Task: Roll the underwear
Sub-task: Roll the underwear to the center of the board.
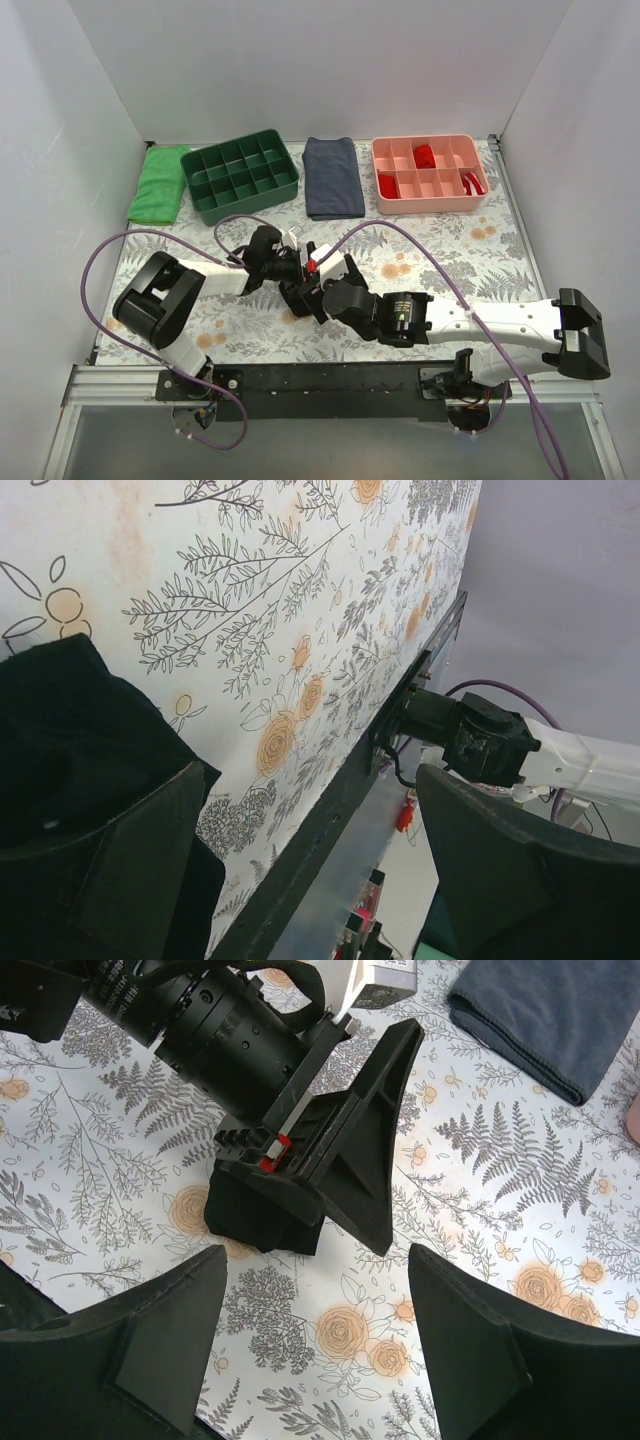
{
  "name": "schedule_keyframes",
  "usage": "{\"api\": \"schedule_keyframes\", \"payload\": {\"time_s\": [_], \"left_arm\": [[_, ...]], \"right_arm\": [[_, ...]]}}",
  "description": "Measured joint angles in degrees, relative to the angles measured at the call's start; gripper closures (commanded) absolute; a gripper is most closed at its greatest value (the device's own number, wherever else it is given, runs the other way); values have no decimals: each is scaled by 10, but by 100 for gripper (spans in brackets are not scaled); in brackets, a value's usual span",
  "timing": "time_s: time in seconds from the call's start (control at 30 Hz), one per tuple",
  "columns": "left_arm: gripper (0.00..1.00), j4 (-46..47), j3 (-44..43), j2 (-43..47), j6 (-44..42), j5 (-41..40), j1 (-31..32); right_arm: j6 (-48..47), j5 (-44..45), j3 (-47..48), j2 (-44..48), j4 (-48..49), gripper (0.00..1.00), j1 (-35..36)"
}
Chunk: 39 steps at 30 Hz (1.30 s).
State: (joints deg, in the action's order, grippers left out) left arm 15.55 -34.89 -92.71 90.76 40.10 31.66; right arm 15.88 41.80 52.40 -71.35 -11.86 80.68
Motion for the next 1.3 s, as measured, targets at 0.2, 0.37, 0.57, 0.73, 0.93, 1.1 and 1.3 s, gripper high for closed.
{"api": "schedule_keyframes", "payload": {"time_s": [0.2, 0.37, 0.57, 0.73, 0.93, 1.1, 1.3], "left_arm": [[12, -9, -9, -6, -4, 9, 0], [11, -5, -9, -5, -7, 23, 0], [11, -4, -11, -4, -10, 39, 0], [11, 0, -13, 0, -10, 50, 0], [10, 0, -34, 15, -10, 59, 0], [10, 3, -49, 32, -14, 60, 0], [6, -64, -66, 82, -29, -1, -11]], "right_arm": [[56, 39, 0, -3, -22, 19, 4], [127, 76, 0, 15, -64, 19, 4], [199, 118, -5, 78, -106, 19, 4], [236, 135, -38, 123, -123, 19, 4], [285, 145, -72, 154, -152, 19, 4], [303, 148, -80, 166, -157, 19, 4], [287, 145, -81, 158, -150, 19, 4]]}}
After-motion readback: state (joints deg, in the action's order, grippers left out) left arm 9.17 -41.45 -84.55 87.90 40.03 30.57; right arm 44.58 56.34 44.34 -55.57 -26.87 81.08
